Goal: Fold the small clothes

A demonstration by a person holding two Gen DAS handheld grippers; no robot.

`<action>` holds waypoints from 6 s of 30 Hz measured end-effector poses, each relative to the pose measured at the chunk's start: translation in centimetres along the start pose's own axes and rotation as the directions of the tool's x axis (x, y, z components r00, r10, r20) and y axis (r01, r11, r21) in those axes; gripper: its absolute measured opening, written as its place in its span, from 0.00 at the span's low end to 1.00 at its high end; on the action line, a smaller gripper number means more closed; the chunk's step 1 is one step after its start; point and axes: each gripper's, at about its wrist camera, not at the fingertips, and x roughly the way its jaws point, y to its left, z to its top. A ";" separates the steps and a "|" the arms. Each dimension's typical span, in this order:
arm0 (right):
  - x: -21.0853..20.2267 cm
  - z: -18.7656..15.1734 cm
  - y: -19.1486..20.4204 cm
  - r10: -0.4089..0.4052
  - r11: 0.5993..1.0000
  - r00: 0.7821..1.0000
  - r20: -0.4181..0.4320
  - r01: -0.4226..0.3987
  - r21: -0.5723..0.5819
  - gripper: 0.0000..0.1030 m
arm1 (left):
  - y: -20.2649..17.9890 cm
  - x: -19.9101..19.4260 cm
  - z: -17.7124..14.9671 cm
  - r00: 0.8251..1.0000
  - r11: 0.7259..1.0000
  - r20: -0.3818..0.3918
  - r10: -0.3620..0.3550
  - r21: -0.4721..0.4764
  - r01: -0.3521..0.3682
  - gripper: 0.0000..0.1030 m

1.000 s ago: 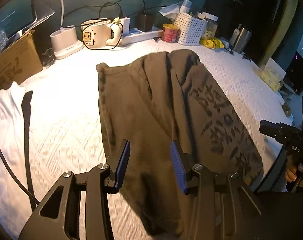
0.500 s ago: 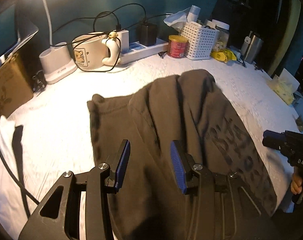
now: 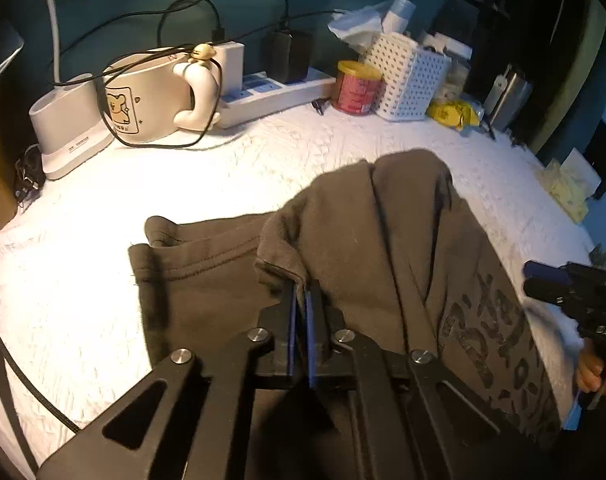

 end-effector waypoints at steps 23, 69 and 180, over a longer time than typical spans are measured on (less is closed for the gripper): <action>9.6 11.8 -3.0 0.206 0.963 0.979 0.000 -0.202 0.178 0.17 | 2.8 -1.2 0.3 0.997 0.998 0.031 -0.065 -0.017 0.066 0.02; 7.5 8.6 -0.9 0.009 0.998 0.998 -0.057 -0.012 -0.054 0.28 | 8.0 -0.5 3.1 0.991 0.993 0.080 0.111 -0.044 -0.107 0.03; -3.1 -0.4 1.7 -0.173 0.983 0.984 0.033 0.174 -0.053 0.76 | 1.4 -10.6 -7.6 0.964 0.957 0.184 0.190 -0.253 -0.140 0.92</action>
